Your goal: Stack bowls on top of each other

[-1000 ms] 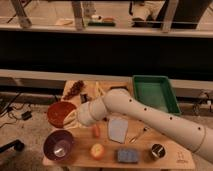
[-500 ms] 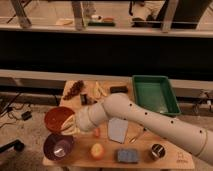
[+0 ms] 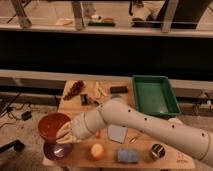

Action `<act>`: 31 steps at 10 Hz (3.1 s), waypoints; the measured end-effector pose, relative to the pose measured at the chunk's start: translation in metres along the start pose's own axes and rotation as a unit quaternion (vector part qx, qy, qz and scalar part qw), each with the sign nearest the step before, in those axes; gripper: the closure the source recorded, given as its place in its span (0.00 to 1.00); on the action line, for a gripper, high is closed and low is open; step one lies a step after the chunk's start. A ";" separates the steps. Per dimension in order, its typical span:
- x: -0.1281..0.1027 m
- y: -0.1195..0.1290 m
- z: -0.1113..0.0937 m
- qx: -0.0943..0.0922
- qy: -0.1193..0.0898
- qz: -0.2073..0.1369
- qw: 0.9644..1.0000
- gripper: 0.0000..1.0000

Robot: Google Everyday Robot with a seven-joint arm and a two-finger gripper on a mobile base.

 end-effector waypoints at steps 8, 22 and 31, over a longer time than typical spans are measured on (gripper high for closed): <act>0.000 0.004 0.005 0.003 0.002 0.002 1.000 0.86; 0.025 0.041 0.091 -0.035 0.039 -0.023 0.998 0.86; 0.056 0.036 0.087 -0.033 0.077 -0.018 0.996 0.86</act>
